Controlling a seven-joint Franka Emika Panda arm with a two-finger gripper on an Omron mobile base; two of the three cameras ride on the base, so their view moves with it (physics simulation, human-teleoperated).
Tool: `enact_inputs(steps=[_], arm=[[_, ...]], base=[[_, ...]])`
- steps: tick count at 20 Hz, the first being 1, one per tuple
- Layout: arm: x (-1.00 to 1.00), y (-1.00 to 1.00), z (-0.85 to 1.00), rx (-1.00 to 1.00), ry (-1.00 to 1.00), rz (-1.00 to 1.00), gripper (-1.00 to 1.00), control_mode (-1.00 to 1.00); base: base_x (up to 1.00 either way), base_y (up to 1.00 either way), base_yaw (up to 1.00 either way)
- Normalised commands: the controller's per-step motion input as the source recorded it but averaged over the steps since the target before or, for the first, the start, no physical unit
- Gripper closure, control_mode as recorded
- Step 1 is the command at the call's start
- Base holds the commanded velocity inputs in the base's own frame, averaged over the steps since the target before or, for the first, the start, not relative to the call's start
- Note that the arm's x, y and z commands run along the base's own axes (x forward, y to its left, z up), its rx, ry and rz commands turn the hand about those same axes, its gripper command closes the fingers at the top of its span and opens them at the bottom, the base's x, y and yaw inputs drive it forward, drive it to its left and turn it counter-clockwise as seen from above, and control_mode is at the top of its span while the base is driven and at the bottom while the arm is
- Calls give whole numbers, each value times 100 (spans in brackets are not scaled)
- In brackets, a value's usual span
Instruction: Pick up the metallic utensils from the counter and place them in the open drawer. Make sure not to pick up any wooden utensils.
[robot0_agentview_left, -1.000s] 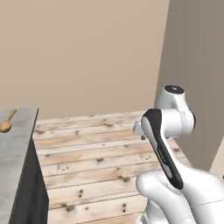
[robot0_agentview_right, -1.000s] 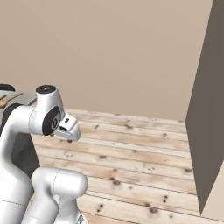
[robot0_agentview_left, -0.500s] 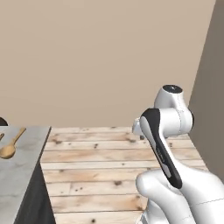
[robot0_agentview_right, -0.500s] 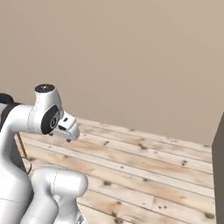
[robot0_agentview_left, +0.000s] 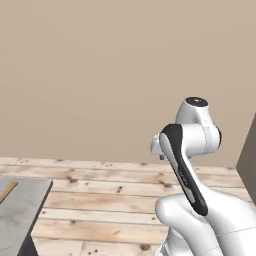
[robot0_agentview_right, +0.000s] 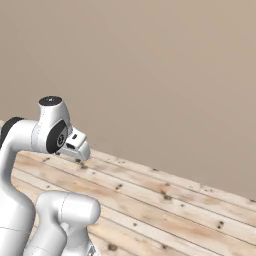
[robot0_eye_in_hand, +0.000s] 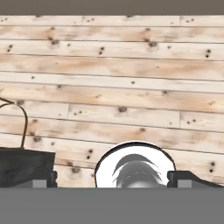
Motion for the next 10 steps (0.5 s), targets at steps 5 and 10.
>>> enact_inputs(steps=[5,10], arm=[[0,0,0,0,0,0,-100,100],[0,0,0,0,0,0,-100,100]], base=[[100,-54,23],[100,-54,24]])
